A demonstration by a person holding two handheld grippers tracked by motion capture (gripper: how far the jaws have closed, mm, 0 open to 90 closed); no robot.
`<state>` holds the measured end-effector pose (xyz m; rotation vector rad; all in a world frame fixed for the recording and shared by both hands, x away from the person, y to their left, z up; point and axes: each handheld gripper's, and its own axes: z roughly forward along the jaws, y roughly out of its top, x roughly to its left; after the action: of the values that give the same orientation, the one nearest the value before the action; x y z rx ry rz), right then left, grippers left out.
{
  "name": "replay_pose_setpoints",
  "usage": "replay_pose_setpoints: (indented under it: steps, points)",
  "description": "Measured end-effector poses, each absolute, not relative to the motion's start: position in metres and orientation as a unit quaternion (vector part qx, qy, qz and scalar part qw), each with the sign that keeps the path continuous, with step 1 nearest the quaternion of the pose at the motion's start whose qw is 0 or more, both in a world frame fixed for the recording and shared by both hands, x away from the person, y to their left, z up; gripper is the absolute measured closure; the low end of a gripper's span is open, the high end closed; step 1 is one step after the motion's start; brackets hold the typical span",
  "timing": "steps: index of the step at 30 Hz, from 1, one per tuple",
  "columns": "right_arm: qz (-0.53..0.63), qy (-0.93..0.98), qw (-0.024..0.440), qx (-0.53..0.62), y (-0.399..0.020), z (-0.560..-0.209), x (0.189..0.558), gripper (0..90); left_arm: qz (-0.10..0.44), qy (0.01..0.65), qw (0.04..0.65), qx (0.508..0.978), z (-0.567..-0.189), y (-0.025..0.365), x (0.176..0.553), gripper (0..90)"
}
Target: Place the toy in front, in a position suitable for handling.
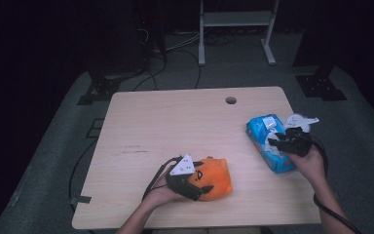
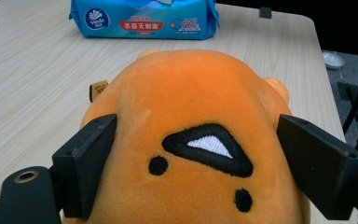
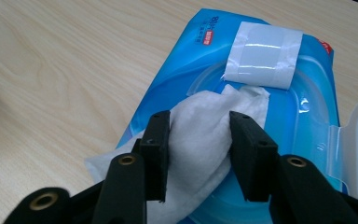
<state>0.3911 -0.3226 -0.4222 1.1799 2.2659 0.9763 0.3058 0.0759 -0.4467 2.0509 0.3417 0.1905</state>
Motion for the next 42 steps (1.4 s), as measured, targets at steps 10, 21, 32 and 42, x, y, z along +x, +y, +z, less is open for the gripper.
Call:
replay_pose_setpoints:
  steps: [10, 21, 32, 42]
  points:
    - [0.361, 0.800, 0.206, 0.433, -0.335, -0.417, 0.388, 79.0, 0.079, 0.145, 0.508, 0.845, -0.449, 0.077, 0.306, 13.5]
    - [0.371, 0.804, 0.232, 0.402, -0.338, -0.384, 0.355, 82.0, 0.074, 0.145, 0.517, 0.840, -0.452, 0.079, 0.308, 12.6]
    - [0.445, 0.827, 0.209, 0.272, -0.276, -0.346, 0.290, 82.1, 0.075, 0.148, 0.523, 0.836, -0.454, 0.079, 0.308, 11.5]
    - [0.475, 0.850, 0.129, 0.185, -0.220, -0.340, 0.254, 82.1, 0.074, 0.147, 0.523, 0.837, -0.454, 0.080, 0.310, 11.5]
